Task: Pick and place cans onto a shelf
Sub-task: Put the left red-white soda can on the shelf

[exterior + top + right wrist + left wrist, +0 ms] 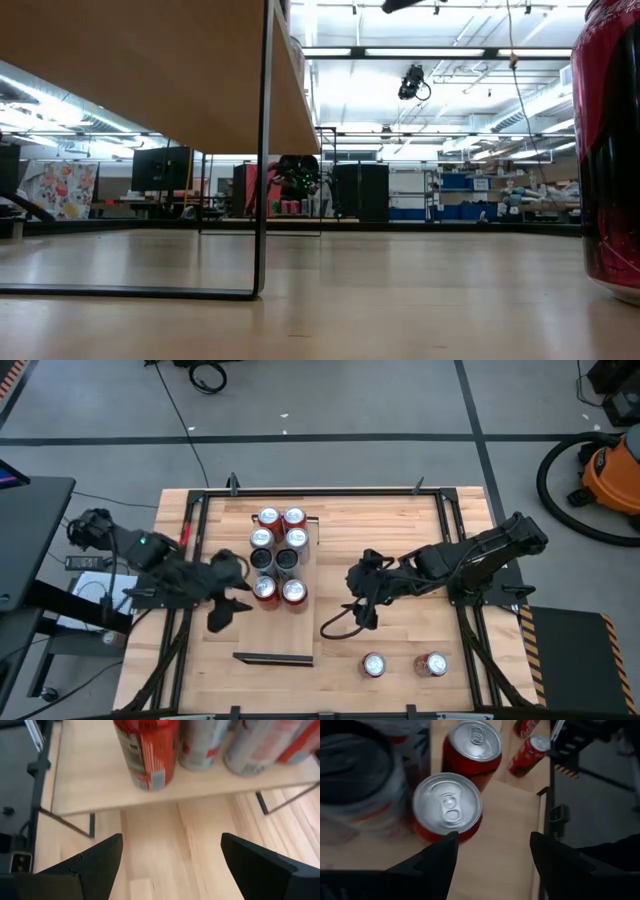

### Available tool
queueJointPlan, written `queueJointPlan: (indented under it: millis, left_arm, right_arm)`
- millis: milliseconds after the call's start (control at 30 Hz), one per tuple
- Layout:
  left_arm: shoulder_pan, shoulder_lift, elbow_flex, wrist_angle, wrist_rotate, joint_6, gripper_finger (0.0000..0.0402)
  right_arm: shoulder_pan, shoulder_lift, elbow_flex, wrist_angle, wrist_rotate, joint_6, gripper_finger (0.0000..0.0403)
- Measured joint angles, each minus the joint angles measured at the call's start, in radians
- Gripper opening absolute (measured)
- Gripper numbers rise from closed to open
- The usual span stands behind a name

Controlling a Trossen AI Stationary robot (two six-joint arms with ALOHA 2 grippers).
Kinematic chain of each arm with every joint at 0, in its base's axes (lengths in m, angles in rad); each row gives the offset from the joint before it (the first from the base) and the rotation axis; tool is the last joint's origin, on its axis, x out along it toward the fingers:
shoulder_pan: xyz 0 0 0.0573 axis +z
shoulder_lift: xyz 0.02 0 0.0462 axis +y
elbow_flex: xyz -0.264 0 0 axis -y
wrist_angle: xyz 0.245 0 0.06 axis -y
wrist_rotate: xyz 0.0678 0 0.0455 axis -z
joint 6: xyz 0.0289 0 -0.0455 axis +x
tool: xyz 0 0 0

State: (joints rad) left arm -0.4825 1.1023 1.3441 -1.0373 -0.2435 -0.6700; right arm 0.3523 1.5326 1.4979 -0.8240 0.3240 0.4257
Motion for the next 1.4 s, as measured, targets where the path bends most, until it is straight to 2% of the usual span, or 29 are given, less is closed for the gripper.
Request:
queueJointPlan:
  millis: [200,400,667,800,967,1200,1400]
  left_arm:
    - [-0.061,0.059,0.000,0.050,-0.093,0.071,0.0258]
    - [-0.065,0.070,0.000,0.092,-0.154,0.111,0.0258]
    - [-0.064,0.077,0.000,0.104,-0.164,0.244,0.0258]
    - [-0.065,0.071,0.000,0.106,-0.164,0.232,0.0258]
    - [-0.065,0.038,0.000,0.139,-0.164,0.230,0.0258]
    - [-0.064,0.019,0.000,0.152,-0.183,0.235,0.0258]
    - [-0.064,0.020,0.000,0.150,-0.183,0.236,0.0258]
  right_arm:
    - [0.000,-0.002,0.000,-0.060,-0.012,0.009,0.0347]
    - [0.000,-0.004,0.000,-0.063,-0.081,-0.017,0.0347]
    - [-0.001,-0.004,0.000,-0.037,-0.080,-0.028,0.0347]
    - [0.007,-0.004,0.000,-0.052,-0.145,-0.026,0.0347]
    - [0.054,0.002,0.000,-0.054,-0.284,-0.044,0.0347]
    - [0.169,0.004,-0.007,-0.060,-0.265,-0.085,0.0347]
    - [0.249,0.086,-0.010,-0.015,-0.285,-0.142,0.0347]
